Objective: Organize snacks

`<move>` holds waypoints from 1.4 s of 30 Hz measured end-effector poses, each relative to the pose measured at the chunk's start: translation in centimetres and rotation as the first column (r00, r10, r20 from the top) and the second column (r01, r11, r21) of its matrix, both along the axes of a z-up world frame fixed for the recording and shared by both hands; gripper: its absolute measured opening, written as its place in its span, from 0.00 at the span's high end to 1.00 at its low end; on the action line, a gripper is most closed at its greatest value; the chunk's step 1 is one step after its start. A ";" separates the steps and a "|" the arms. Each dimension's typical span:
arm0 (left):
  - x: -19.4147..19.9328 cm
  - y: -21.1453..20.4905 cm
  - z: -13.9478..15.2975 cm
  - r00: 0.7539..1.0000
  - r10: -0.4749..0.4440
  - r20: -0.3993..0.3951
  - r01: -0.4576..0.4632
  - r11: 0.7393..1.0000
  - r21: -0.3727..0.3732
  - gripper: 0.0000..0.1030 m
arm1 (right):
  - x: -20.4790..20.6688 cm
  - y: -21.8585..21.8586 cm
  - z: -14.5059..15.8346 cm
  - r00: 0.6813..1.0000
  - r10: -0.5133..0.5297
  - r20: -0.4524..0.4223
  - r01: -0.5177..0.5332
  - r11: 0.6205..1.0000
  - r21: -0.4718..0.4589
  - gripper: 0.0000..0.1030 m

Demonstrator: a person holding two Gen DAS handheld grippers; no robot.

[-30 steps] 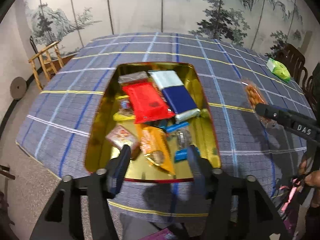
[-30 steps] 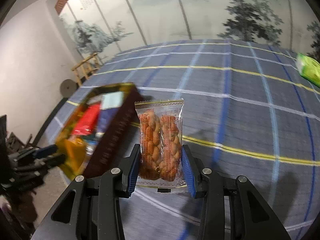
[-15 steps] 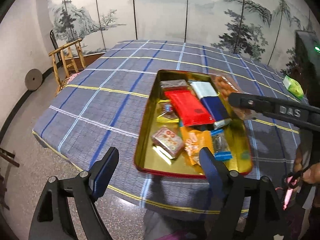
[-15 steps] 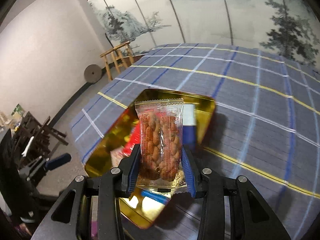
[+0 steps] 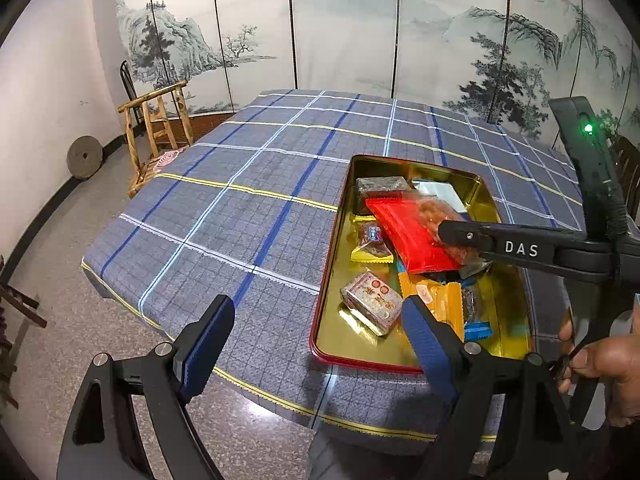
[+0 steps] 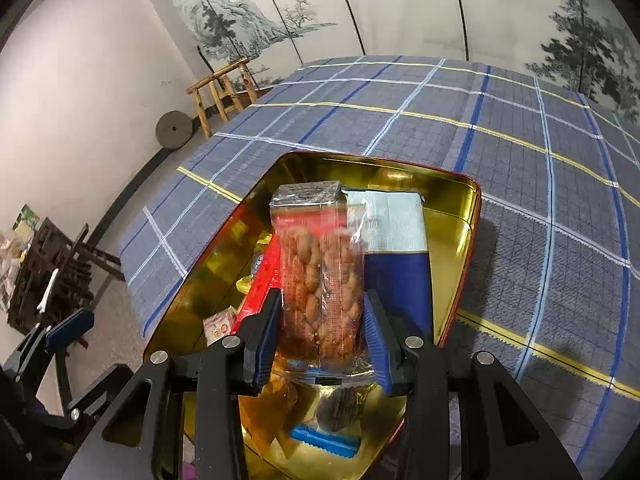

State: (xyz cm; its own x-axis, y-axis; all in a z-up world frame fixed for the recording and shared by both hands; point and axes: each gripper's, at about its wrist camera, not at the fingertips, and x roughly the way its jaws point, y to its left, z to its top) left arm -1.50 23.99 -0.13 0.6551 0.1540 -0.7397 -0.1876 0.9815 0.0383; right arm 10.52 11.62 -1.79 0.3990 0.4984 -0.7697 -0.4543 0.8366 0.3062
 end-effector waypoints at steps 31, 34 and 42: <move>-5.4 -1.5 5.5 0.968 0.051 0.246 -0.057 0.998 0.019 0.07 | -16.9 -3.4 9.0 0.796 -0.086 0.599 0.134 0.990 -0.036 0.03; -6.2 -1.8 6.5 0.958 0.051 0.281 -0.056 0.998 0.010 0.05 | -18.0 -3.9 9.6 0.776 -0.093 0.624 0.145 0.989 -0.032 0.02; -7.0 -3.0 8.0 0.948 0.035 0.317 -0.045 0.999 0.023 0.03 | -19.3 -5.5 10.8 0.757 -0.122 0.643 0.163 0.987 -0.004 0.00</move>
State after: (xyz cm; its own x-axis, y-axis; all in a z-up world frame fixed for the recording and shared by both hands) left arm -8.46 20.96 7.88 0.8473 0.2039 -0.4904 -0.2341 0.9722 -0.0003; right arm -8.82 6.13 8.99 0.8704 0.3604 -0.3355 -0.4017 0.9138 -0.0607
